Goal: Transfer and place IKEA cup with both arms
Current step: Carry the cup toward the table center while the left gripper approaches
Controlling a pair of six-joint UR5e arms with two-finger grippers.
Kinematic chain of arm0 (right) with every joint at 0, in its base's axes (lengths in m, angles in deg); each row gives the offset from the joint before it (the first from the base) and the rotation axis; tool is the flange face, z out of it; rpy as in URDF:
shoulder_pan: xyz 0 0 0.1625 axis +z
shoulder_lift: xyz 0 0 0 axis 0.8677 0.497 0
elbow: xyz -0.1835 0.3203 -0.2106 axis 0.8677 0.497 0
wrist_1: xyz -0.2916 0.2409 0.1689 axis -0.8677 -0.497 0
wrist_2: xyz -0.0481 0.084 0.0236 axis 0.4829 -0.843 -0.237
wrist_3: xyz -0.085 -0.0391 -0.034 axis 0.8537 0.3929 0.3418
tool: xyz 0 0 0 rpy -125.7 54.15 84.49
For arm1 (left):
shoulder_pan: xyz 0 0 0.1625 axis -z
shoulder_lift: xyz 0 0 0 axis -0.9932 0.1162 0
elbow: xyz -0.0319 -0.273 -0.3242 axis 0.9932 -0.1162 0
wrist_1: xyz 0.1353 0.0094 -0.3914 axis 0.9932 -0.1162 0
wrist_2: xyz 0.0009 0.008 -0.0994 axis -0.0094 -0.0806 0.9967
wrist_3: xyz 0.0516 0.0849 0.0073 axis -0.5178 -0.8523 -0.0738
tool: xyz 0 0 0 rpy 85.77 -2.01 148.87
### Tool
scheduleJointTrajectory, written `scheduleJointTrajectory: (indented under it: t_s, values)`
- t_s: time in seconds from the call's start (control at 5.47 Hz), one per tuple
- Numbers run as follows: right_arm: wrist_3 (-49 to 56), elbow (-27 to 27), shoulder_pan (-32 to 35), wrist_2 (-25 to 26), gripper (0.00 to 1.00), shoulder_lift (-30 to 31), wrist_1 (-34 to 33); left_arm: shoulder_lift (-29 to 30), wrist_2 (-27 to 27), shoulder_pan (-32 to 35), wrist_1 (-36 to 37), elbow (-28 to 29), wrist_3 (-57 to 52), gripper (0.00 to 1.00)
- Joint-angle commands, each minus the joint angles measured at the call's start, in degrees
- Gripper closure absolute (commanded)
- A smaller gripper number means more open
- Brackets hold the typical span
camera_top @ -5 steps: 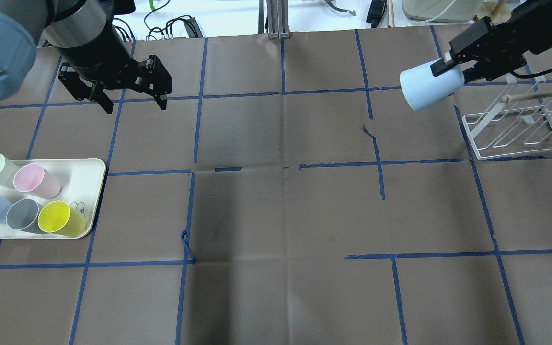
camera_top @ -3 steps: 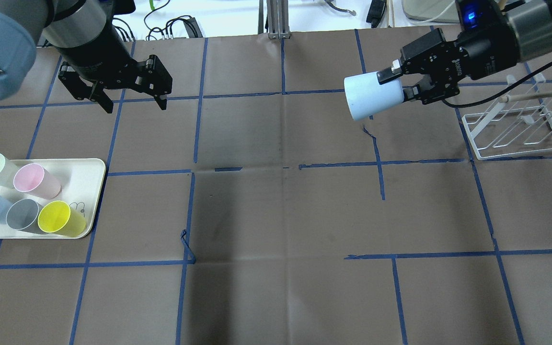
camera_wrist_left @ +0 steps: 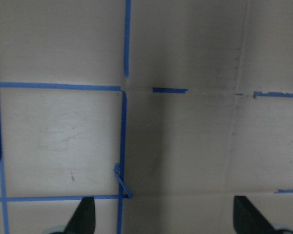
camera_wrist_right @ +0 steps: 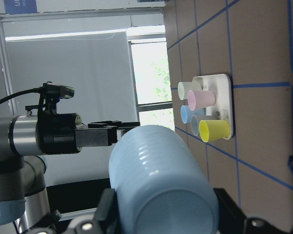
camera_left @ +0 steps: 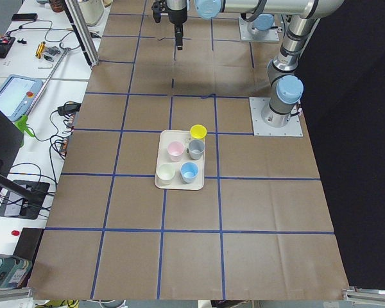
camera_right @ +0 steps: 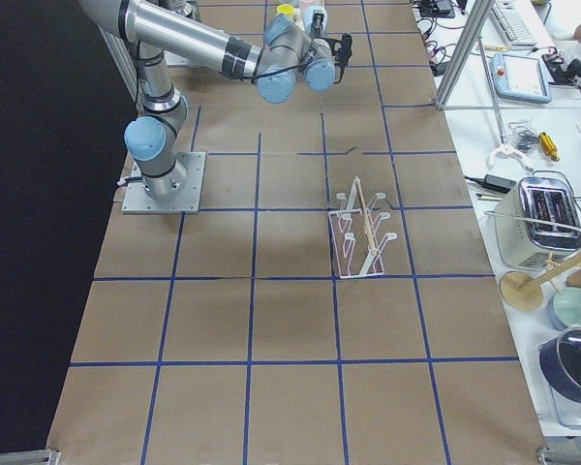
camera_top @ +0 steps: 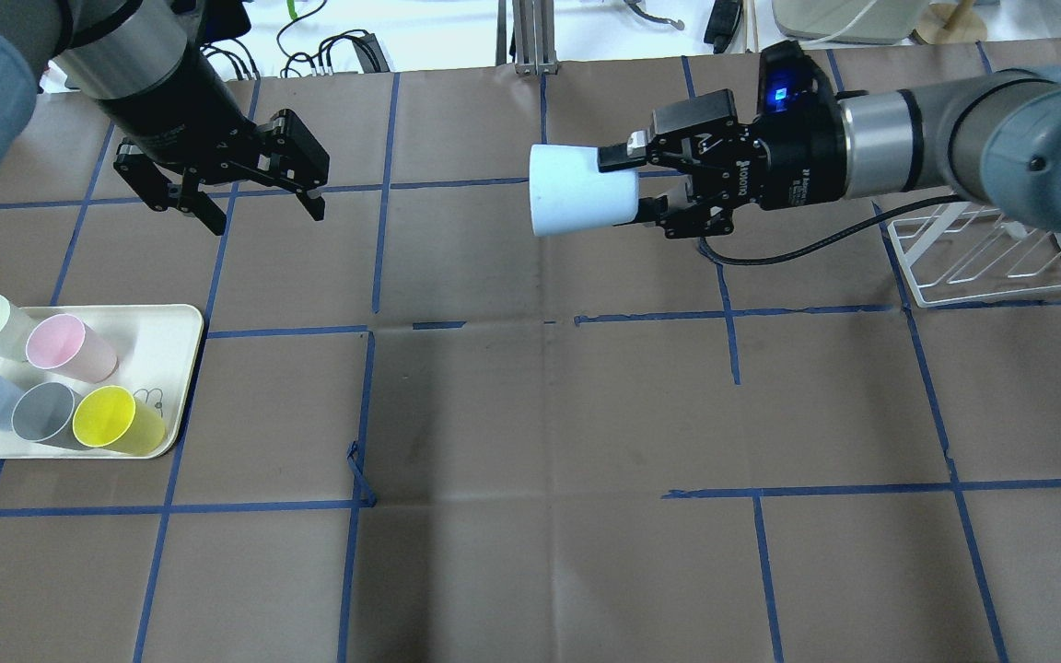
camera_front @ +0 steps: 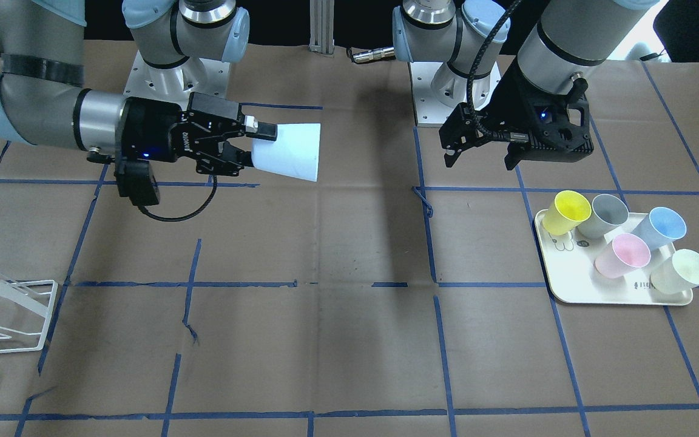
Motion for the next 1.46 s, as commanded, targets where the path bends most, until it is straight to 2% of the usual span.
scheduleJointTrajectory:
  t_s: [0.0,0.18,0.37,0.73,1.1,1.28]
  values:
    - [0.1,-1.5,3.3,-4.6,0.54,-0.1,-0.1,-0.1,13.2,-7.3,-14.6,-0.2,-13.3,0.01]
    - [0.0,-1.5,3.3,-4.6,0.54,-0.1,-0.1,0.0,17.8,-11.6,-23.1,-0.2,-21.0,0.01]
    - [0.0,-1.5,3.3,-4.6,0.54,0.0,-0.1,0.0,24.8,-13.1,-27.7,-2.1,-26.9,0.01]
    - [0.0,-1.5,3.3,-4.6,0.54,0.0,-0.1,0.1,39.3,-12.8,-31.1,-5.0,-28.2,0.01]
    - [0.1,-1.5,3.3,-4.6,0.54,0.0,-0.1,0.2,57.4,-10.9,-30.9,-7.4,-29.8,0.01]
    - [0.0,-1.5,3.3,-4.6,0.54,0.0,-0.2,0.1,61.3,-7.9,-30.2,-6.9,-29.8,0.01]
